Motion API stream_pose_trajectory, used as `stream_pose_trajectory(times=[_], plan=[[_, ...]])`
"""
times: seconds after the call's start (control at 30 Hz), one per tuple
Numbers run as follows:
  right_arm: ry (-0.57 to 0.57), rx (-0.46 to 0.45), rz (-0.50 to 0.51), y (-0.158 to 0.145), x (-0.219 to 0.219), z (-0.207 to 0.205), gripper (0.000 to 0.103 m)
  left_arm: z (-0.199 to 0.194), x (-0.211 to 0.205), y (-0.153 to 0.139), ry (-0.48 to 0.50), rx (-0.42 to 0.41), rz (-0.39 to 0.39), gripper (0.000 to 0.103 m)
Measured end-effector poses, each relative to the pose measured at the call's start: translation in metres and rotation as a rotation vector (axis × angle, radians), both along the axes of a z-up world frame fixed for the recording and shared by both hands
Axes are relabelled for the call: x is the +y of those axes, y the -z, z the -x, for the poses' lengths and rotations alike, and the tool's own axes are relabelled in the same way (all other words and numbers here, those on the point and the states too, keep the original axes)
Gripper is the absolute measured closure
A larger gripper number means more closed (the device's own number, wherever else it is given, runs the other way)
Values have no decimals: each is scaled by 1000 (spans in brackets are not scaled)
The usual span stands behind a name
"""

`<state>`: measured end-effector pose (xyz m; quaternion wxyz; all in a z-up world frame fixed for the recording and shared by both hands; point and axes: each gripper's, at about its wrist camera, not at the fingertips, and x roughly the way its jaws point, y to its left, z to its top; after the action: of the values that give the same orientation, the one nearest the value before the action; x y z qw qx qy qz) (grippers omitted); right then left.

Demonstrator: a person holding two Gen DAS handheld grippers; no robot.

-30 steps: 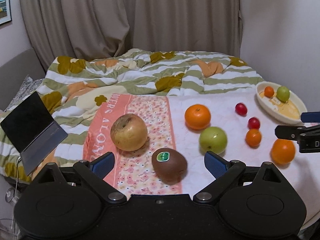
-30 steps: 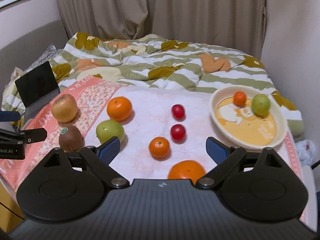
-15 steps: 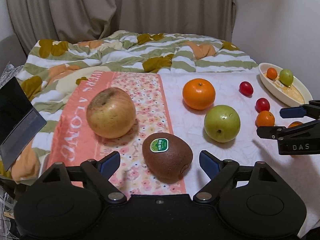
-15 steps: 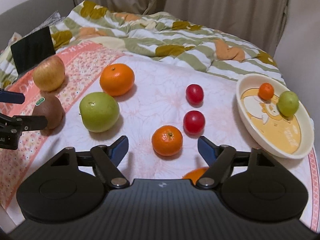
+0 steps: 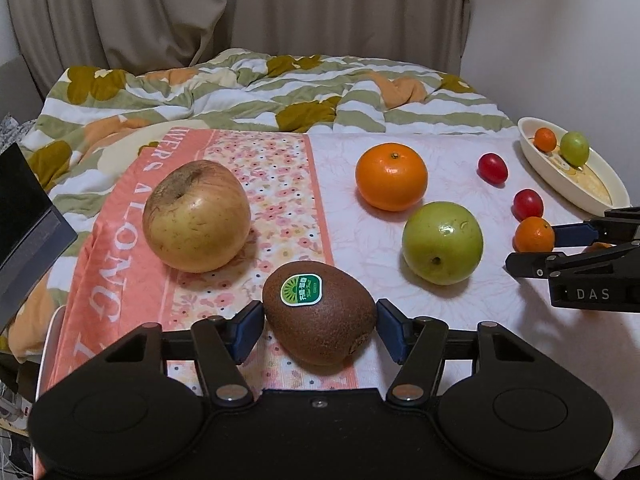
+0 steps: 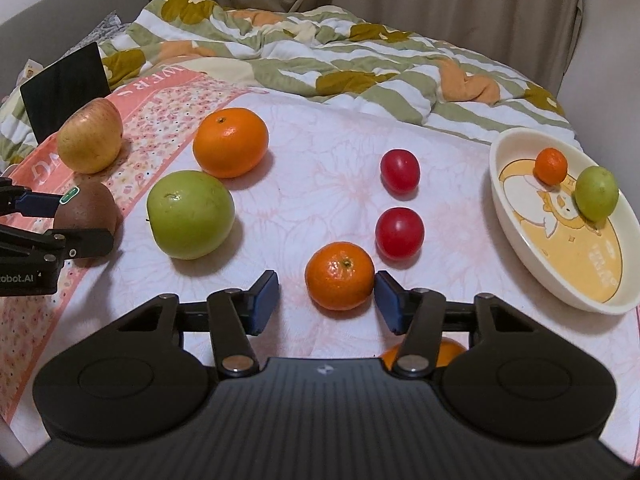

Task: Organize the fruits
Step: 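Grasp the kiwi with the left tool while the right tool grasps a small tangerine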

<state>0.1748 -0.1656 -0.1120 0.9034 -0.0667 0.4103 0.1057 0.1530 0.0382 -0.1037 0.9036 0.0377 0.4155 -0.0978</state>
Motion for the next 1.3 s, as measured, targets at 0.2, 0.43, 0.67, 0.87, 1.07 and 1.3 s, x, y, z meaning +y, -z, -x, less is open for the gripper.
stream_pose_trajectory(times=[0.2, 0.43, 0.67, 0.87, 1.07, 1.3], plan=[[12, -8, -1, -1, -1, 0, 44, 4, 5, -1, -18, 0, -1, 38], [21, -18, -9, -3, -6, 1, 50, 13, 10, -4, -37, -6, 7, 39], [26, -51, -31, -22, -7, 10, 50, 23, 9, -22, -40, -43, 22, 39], [38, -73, -55, -48, -12, 24, 50, 33, 0, -49, -37, -87, 31, 39], [77, -99, -69, -77, -26, 41, 50, 42, -14, -77, -6, -131, 37, 39], [128, -137, -98, -112, -70, 61, 50, 52, -47, -109, 22, -186, 31, 39]])
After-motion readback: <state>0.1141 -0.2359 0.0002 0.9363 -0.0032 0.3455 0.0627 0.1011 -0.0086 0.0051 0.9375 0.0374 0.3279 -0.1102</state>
